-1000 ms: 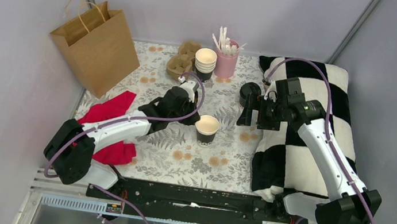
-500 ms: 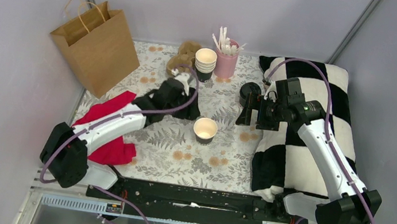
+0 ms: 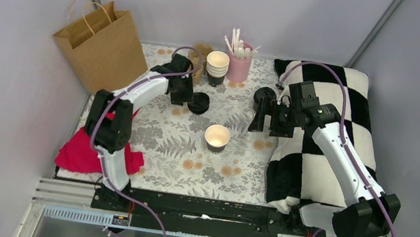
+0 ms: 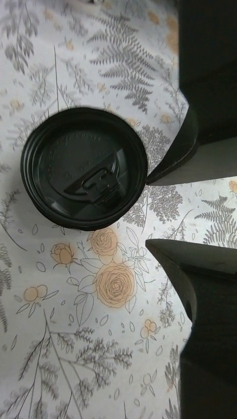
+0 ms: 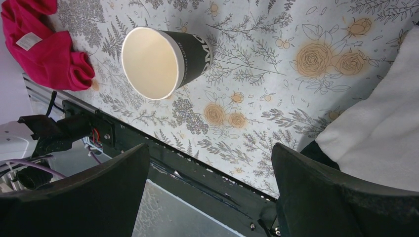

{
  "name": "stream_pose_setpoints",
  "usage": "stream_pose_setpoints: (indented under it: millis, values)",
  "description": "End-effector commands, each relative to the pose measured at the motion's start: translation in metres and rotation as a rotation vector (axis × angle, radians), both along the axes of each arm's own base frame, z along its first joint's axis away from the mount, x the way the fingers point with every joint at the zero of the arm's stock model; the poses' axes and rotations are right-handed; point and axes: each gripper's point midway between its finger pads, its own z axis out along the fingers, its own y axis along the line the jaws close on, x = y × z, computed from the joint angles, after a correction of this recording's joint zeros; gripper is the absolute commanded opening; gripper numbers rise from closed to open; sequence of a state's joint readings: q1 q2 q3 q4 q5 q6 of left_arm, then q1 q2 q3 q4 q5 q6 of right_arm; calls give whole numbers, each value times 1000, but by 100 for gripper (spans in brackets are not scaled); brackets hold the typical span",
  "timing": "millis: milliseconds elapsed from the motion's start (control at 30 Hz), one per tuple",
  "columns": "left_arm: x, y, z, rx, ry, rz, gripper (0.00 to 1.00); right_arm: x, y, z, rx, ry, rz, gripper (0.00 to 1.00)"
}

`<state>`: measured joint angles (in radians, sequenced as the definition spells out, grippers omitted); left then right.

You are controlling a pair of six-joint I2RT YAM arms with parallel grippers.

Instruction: Pack the takeout coffee

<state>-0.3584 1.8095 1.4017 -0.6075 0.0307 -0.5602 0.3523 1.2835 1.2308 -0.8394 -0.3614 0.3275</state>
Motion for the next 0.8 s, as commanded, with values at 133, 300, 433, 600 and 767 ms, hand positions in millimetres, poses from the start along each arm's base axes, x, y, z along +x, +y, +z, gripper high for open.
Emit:
stream_pose_setpoints:
  millis: [133,300,433,600,767]
  values:
    - [25,-12,-10,4,35,-41,42,3,5,1,20,4,9,100]
    - [28,-11,0,9,9,-41,41,5,6,-1,18,10,15,100]
    - [26,-6,14,25,-29,-47,41,8,6,-2,14,12,18,100]
    - [41,2,19,83,-61,-40,46,9,7,-6,8,20,24,100]
    - [67,-1,12,129,-84,-63,44,10,7,-7,7,25,25,100]
